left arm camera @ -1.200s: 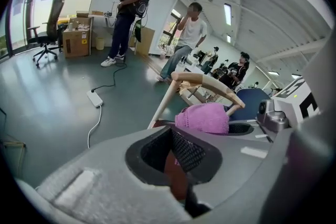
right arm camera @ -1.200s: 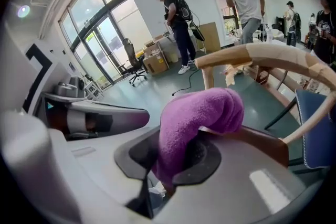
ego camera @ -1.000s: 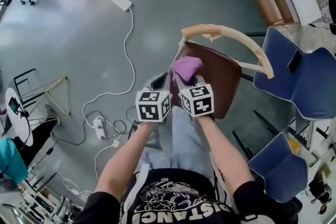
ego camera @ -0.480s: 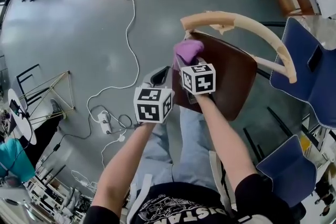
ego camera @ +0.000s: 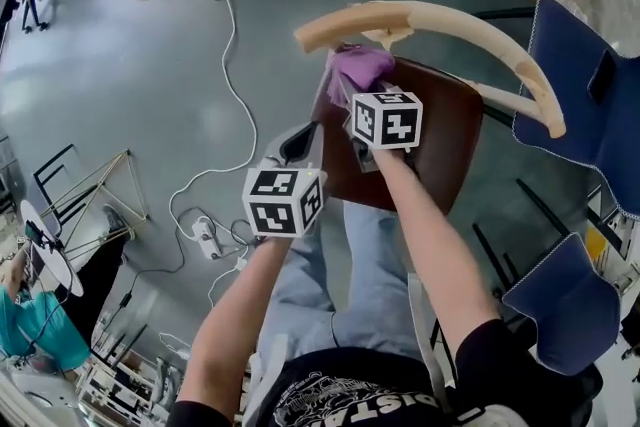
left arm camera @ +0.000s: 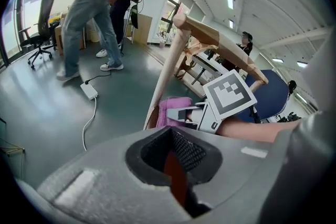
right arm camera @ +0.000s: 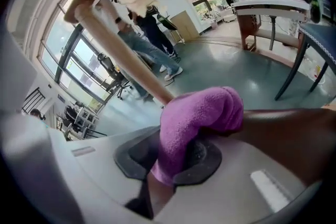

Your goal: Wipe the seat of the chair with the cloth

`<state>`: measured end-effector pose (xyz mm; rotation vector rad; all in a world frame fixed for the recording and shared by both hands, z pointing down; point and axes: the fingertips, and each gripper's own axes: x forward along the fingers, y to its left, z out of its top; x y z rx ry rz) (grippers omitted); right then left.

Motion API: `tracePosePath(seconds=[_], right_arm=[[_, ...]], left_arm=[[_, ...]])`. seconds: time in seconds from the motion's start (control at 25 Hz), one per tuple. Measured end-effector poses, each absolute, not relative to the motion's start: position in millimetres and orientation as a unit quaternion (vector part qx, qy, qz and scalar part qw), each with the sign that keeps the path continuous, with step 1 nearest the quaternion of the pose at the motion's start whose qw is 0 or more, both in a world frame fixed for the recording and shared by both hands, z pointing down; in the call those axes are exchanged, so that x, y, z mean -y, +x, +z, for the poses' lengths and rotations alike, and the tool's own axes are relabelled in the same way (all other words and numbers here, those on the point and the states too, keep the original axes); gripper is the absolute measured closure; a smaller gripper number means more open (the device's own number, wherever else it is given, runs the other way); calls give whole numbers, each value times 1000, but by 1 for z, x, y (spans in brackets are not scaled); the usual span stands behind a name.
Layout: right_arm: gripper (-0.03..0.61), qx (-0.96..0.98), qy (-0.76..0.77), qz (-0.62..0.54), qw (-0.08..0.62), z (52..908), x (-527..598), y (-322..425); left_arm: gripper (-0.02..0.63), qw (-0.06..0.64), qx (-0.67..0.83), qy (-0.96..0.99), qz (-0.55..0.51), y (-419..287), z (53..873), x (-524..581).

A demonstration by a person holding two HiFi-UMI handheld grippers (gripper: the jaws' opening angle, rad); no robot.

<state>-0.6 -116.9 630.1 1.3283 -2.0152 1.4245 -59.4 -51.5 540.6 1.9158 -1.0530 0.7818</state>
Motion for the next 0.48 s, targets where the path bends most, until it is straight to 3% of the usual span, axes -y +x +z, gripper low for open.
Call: tracePosePath(seconds=[0.48], right_arm=[[512,661,527,517,134,633,86,99]], left_arm=[[617,385,369,780,328,9,552,49]])
